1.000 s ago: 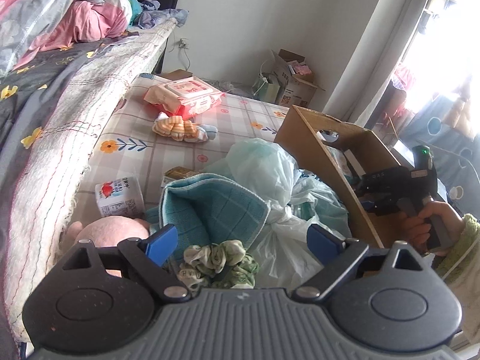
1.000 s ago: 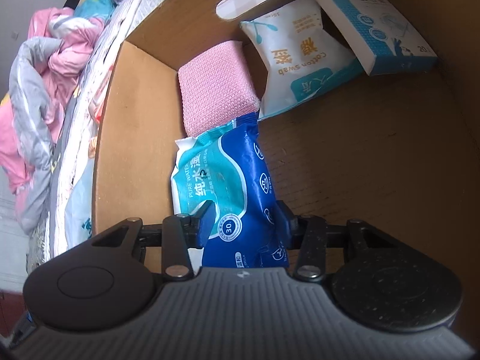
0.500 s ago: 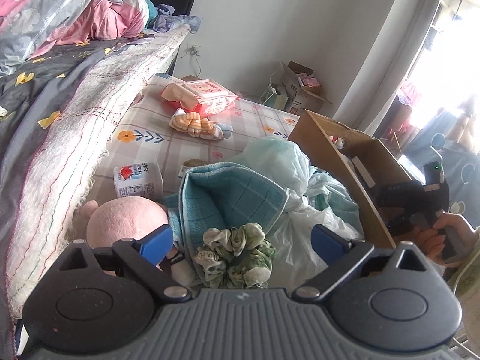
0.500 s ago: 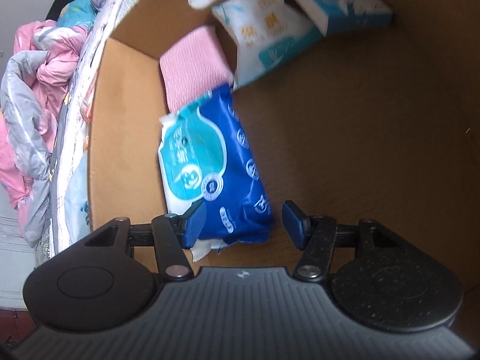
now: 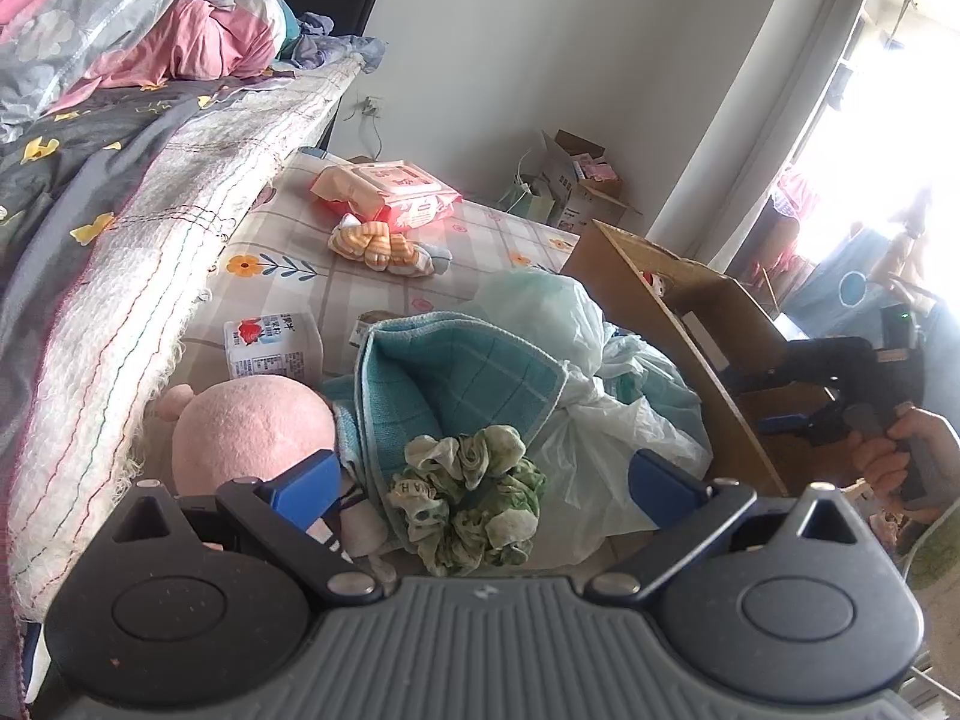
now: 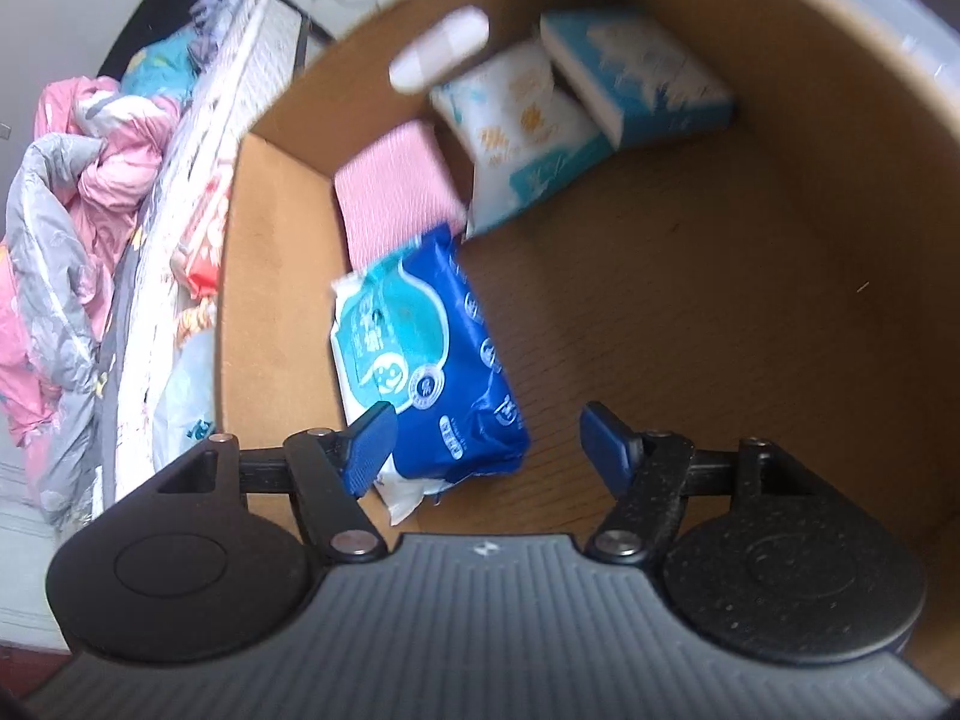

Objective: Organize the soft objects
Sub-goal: 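Withdraw the right gripper from the box toward the pink plush toy, then grasp the pink plush toy by its head with the right gripper and lift, then carry the pink plush toy with the right gripper over the cardboard box, then lower the plush toy into the box beside the cotton swab bag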

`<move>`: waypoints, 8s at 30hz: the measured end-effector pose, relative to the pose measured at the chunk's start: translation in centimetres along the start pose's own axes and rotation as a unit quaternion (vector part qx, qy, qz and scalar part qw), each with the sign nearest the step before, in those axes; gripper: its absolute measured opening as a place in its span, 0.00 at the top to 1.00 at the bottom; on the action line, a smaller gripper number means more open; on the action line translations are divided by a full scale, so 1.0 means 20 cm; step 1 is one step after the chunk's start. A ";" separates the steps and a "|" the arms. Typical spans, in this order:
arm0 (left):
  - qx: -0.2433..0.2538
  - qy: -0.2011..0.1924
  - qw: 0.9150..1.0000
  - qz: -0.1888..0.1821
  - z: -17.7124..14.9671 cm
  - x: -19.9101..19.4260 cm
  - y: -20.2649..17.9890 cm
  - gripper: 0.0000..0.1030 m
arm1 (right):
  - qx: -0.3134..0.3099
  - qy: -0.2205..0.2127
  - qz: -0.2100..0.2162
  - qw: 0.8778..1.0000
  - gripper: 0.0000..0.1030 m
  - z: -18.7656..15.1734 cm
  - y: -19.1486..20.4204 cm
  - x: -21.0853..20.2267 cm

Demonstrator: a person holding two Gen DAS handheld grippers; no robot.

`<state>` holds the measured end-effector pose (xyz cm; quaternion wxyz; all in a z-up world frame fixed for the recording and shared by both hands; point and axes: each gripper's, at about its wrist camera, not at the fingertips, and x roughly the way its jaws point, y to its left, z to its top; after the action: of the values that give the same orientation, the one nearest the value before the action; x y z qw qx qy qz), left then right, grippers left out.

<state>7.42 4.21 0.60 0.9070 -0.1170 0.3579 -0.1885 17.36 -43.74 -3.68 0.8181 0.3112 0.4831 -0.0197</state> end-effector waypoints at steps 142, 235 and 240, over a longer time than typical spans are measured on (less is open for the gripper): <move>0.042 -0.049 0.994 -0.084 0.18 0.22 -0.42 0.29 | -0.246 0.048 0.092 0.964 0.64 0.09 -0.04 -0.33; 0.079 0.000 0.996 -0.040 0.13 0.27 -0.46 0.17 | -0.552 -0.018 -0.249 0.796 0.14 0.09 0.08 0.21; 0.076 -0.001 0.996 -0.039 0.13 0.27 -0.45 0.17 | -0.553 -0.026 -0.248 0.795 0.24 0.13 0.09 0.23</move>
<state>10.46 -6.02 2.33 0.9056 -0.0619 0.3369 -0.2500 22.39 -42.52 -5.55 0.8302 -0.3248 0.4513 0.0405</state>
